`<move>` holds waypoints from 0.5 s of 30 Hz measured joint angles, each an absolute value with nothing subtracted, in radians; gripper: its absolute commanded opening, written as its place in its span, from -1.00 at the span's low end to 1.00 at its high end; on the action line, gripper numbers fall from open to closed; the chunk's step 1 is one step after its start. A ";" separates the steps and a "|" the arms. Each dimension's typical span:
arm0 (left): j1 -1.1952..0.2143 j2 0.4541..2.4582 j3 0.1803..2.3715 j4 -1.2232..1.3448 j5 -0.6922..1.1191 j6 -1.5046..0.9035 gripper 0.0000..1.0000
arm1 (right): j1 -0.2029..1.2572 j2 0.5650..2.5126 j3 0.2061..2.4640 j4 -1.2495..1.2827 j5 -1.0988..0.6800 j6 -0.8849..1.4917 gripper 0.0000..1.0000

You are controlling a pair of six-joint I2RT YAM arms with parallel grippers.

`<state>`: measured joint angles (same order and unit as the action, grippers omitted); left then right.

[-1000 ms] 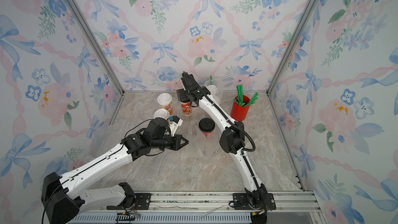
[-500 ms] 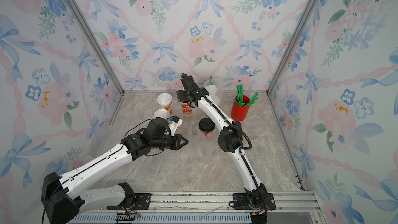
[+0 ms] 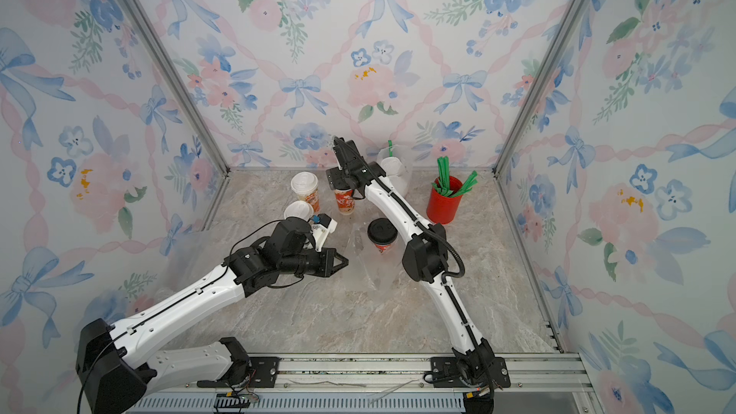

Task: Pack milk tea into plastic carrier bags
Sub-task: Pick up the milk tea cup at the center of the board.

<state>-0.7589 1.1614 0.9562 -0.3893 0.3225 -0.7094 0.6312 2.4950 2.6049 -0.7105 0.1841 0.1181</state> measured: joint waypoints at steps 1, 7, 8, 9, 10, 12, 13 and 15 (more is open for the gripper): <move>-0.759 1.159 0.955 -0.389 0.322 -0.712 -0.94 | 0.632 2.495 2.605 -0.711 0.184 0.118 0.62; -0.759 1.154 0.955 -0.389 0.322 -0.712 -0.94 | 0.632 2.495 2.607 -0.719 0.183 0.120 0.72; -0.759 1.154 0.954 -0.389 0.321 -0.712 -0.95 | 0.632 2.495 2.608 -0.722 0.184 0.122 0.72; -0.759 1.154 0.953 -0.389 0.320 -0.712 -0.95 | 0.632 2.495 2.609 -0.725 0.184 0.123 0.71; -0.759 1.154 0.952 -0.389 0.319 -0.712 -0.95 | 0.632 2.495 2.609 -0.728 0.184 0.126 0.71; -0.759 1.154 0.950 -0.389 0.319 -0.713 -0.95 | 0.632 2.495 2.611 -0.734 0.183 0.131 0.68; -0.759 1.153 0.949 -0.389 0.319 -0.712 -0.95 | 0.632 2.495 2.613 -0.737 0.184 0.134 0.66; -0.759 1.150 0.946 -0.390 0.319 -0.713 -0.95 | 0.635 2.495 2.613 -0.738 0.184 0.137 0.63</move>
<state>-0.7589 1.1496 0.9459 -0.3897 0.3191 -0.7128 0.6353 2.4950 2.6125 -0.7376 0.1841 0.1371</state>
